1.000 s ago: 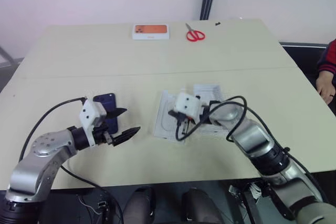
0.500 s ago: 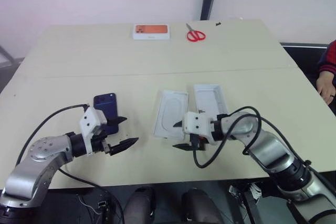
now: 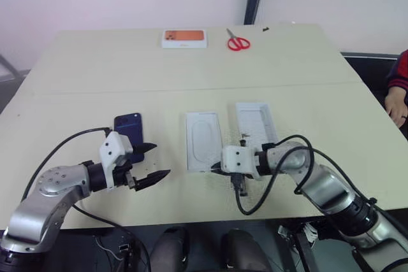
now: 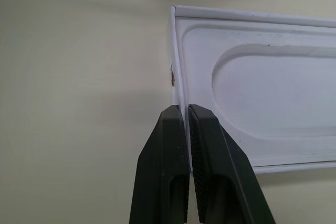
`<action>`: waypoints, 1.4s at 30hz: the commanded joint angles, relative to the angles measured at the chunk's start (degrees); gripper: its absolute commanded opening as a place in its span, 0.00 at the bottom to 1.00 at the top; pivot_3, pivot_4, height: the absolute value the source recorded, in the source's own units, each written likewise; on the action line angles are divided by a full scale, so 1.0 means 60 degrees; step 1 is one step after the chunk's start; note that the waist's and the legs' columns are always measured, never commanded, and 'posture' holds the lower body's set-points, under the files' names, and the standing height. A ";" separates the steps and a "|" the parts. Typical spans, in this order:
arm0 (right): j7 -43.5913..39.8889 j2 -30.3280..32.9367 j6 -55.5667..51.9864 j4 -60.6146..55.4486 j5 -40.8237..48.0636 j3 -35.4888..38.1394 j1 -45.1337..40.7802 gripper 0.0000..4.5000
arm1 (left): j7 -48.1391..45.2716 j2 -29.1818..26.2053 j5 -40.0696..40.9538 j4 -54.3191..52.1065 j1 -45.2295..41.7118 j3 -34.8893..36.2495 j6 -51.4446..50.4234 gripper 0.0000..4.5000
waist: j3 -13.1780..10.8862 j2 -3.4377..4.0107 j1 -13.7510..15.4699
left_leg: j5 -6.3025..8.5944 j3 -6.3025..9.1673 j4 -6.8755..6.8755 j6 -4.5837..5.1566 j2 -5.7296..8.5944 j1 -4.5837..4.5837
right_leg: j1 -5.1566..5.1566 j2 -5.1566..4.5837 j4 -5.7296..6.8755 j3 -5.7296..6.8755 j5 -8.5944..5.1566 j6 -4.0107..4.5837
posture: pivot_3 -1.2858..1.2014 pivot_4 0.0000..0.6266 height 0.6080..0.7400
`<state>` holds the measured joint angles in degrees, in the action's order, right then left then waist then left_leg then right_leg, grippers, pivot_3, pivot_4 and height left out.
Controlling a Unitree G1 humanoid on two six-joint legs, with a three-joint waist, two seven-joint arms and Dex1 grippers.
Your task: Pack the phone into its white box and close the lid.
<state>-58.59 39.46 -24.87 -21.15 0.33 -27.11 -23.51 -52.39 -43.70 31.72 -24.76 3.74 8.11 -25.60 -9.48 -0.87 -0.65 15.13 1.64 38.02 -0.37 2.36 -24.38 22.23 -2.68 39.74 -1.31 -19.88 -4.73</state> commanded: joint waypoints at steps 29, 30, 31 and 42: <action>0.1128 -0.2089 -0.2191 0.0915 0.1909 0.0964 -0.2341 0.15 | 0.2669 0.0151 0.1867 0.0325 0.0037 0.3660 -0.2845 0.99 | 0.0000 0.0000 -0.0025 | 0.0002 0.0002 -0.0003 0.0003 -0.0003 0.0001 | 0.0007 0.0002 0.0000 0.0002 0.0000 0.0000 | 0.52 0.24 1.00; 0.1397 -0.2370 -0.2001 0.1351 0.1556 0.0661 -0.2581 0.03 | 0.3094 0.0242 0.2032 0.0444 -0.0113 0.3822 -0.3196 1.00 | 0.0000 0.0000 -0.0035 | 0.0002 0.0003 -0.0003 0.0002 -0.0003 0.0001 | 0.0007 0.0002 0.0001 0.0005 0.0000 0.0000 | 0.52 0.24 1.00; 0.1737 -0.2758 -0.1859 0.1893 0.1200 0.0392 -0.2877 0.01 | 0.3566 0.0342 0.2177 0.0569 -0.0286 0.4008 -0.3566 1.00 | 0.0000 -0.0001 -0.0045 | 0.0001 0.0002 0.0000 0.0002 -0.0003 0.0002 | 0.0008 0.0002 0.0005 0.0003 0.0001 -0.0001 | 0.52 0.24 1.00; 0.3157 -0.5457 -0.0072 0.5703 -0.1026 -0.1224 -0.4473 0.01 | 0.7203 0.0792 0.3320 0.2051 -0.2617 0.4913 -0.9053 1.00 | 0.0010 -0.0023 -0.0072 | -0.0039 0.0007 0.0012 -0.0069 0.0003 0.0001 | 0.0061 0.0006 0.0055 0.0012 0.0002 -0.0004 | 0.52 0.24 1.00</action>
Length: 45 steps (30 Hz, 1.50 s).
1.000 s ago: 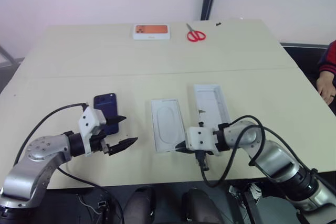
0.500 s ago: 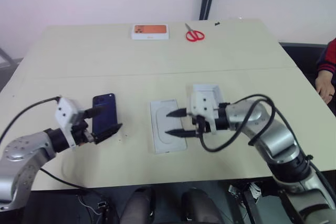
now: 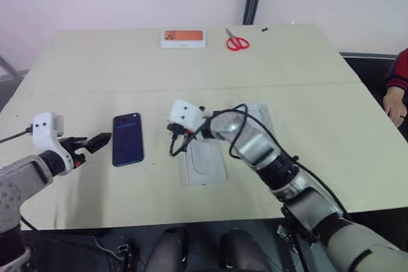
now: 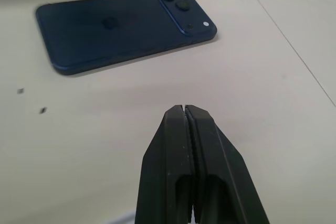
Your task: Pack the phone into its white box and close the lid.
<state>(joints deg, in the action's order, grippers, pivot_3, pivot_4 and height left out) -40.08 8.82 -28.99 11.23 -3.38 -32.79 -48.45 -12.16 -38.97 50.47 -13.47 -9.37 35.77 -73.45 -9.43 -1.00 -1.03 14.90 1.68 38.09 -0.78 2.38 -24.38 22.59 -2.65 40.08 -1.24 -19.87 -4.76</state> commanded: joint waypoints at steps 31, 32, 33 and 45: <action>0.0409 -0.2672 0.2375 0.3458 -0.2496 -0.0945 -0.0707 0.01 | 0.0924 0.2126 0.0768 0.1149 -0.2286 0.0005 -0.3175 1.00 | 0.0014 -0.0001 0.0051 | -0.0009 0.0012 -0.0013 -0.0023 0.0012 0.0074 | -0.0053 -0.0005 0.0003 0.0003 0.0000 0.0000 | 0.52 0.24 1.00; 0.0408 -0.2670 0.2367 0.3449 -0.2505 -0.0930 -0.0696 0.01 | 0.0943 0.2103 0.0737 0.1189 -0.2303 0.0027 -0.3175 1.00 | 0.0014 -0.0001 0.0052 | -0.0009 0.0012 -0.0013 -0.0023 0.0012 0.0074 | -0.0053 -0.0005 0.0003 0.0003 0.0000 0.0000 | 0.52 0.24 1.00; 0.0399 -0.2659 0.2366 0.3443 -0.2512 -0.0908 -0.0692 0.01 | 0.0951 0.2067 0.0677 0.1263 -0.2351 0.0072 -0.3175 1.00 | 0.0014 -0.0001 0.0054 | -0.0009 0.0013 -0.0013 -0.0023 0.0012 0.0074 | -0.0053 -0.0005 0.0003 0.0003 0.0000 0.0000 | 0.52 0.24 1.00; 0.0332 -0.2572 0.2345 0.3341 -0.2677 -0.0753 -0.0544 0.01 | 0.1134 0.2068 0.1165 0.2038 -0.2993 0.0604 -0.3175 1.00 | 0.0015 -0.0004 0.0045 | -0.0010 0.0018 -0.0014 -0.0025 0.0014 0.0074 | -0.0053 -0.0006 0.0003 0.0008 0.0000 0.0000 | 0.52 0.24 1.00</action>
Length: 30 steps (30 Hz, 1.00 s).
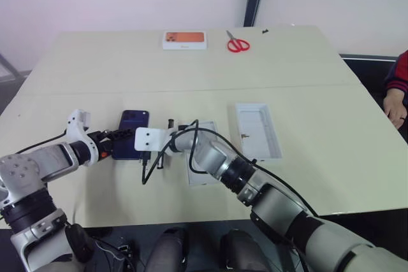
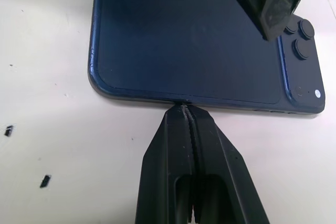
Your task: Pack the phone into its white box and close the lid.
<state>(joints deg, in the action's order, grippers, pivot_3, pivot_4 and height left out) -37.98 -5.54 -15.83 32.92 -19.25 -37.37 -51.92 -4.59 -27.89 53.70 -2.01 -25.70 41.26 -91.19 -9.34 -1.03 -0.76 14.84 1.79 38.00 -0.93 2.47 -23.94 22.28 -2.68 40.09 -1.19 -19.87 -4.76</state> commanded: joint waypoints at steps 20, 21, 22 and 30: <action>-0.0172 0.0078 0.0122 -0.0604 -0.0258 0.0111 0.0246 0.01 | 0.0473 -0.0141 0.0358 0.1164 -0.1111 0.0271 0.0060 1.00 | -0.0002 -0.0008 -0.0082 | -0.0001 0.0000 -0.0014 -0.0005 -0.0001 -0.0004 | 0.0015 0.0001 -0.0002 -0.0001 0.0000 0.0000 | 0.52 0.24 1.00; -0.0182 0.0085 0.0119 -0.0627 -0.0268 0.0105 0.0259 0.01 | 0.0451 -0.0156 0.0282 0.1209 -0.1157 0.0283 0.0079 1.00 | -0.0002 -0.0008 -0.0078 | -0.0002 0.0000 -0.0015 -0.0005 0.0000 -0.0004 | 0.0016 0.0001 -0.0001 0.0000 0.0000 0.0000 | 0.52 0.24 1.00; -0.0191 0.0089 0.0115 -0.0646 -0.0276 0.0101 0.0269 0.01 | 0.0424 -0.0162 0.0218 0.1235 -0.1194 0.0292 0.0080 1.00 | -0.0002 -0.0008 -0.0080 | -0.0002 0.0000 -0.0016 -0.0006 -0.0001 -0.0004 | 0.0016 0.0002 -0.0002 0.0000 0.0000 0.0000 | 0.52 0.24 1.00; -0.0253 0.0161 0.0023 -0.0914 -0.0368 0.0103 0.0422 0.00 | 0.0422 0.0132 0.0027 0.1280 -0.1399 0.0847 -0.0079 0.70 | -0.0002 -0.0008 -0.0070 | -0.0002 -0.0001 -0.0017 -0.0007 0.0000 -0.0005 | 0.0017 0.0001 -0.0003 -0.0001 0.0000 0.0000 | 0.52 0.24 1.00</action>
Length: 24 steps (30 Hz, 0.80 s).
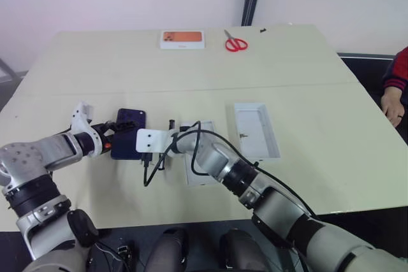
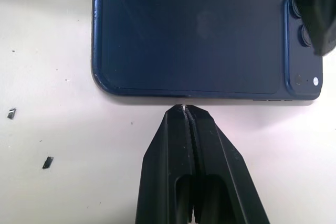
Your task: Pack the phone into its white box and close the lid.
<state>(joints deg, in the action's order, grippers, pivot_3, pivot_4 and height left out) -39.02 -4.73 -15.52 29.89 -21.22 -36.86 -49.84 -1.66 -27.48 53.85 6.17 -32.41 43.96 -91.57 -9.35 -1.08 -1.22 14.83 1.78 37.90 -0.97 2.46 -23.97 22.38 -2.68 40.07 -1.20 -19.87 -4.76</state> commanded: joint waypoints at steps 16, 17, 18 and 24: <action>-0.0852 0.1328 -0.1129 -0.3179 0.0090 0.0486 0.0463 0.00 | 0.0520 0.0585 0.0903 0.0089 -0.0352 0.1373 -0.0155 0.14 | -0.0004 -0.0007 0.0010 | 0.0000 0.0000 0.0000 -0.0001 -0.0001 -0.0011 | 0.0008 -0.0001 -0.0003 -0.0001 0.0000 0.0000 | 0.52 0.24 1.00; -0.0870 0.1415 -0.1222 -0.3328 0.0118 0.0584 0.0460 0.00 | 0.0618 0.0626 0.0933 0.0154 -0.0352 0.1391 -0.0155 0.08 | -0.0004 -0.0008 0.0015 | 0.0000 0.0000 0.0000 -0.0001 -0.0001 -0.0011 | 0.0007 -0.0001 -0.0003 0.0000 0.0000 0.0000 | 0.52 0.24 1.00; -0.0885 0.1495 -0.1301 -0.3460 0.0147 0.0664 0.0457 0.00 | 0.0691 0.0652 0.0957 0.0190 -0.0346 0.1394 -0.0155 0.01 | -0.0004 -0.0010 0.0020 | 0.0000 0.0000 0.0000 -0.0001 0.0000 -0.0011 | 0.0007 -0.0001 -0.0004 0.0000 0.0000 0.0000 | 0.52 0.24 1.00; -0.1106 0.2125 -0.1849 -0.4362 0.0408 0.1203 0.0597 0.00 | 0.1000 0.0769 0.1471 0.0224 -0.0424 0.1330 -0.0155 0.01 | -0.0006 -0.0014 0.0031 | 0.0000 0.0000 0.0001 -0.0001 0.0000 -0.0012 | 0.0007 -0.0001 -0.0005 -0.0001 0.0000 0.0000 | 0.52 0.24 1.00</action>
<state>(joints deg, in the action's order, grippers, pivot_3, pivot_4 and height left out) -45.07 7.47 -26.10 7.30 -19.87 -31.44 -46.34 4.14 -22.88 59.81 7.92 -33.85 51.61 -92.02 -9.39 -1.16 -1.03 14.83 1.78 37.91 -0.97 2.46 -24.04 22.42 -2.68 40.04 -1.20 -19.87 -4.76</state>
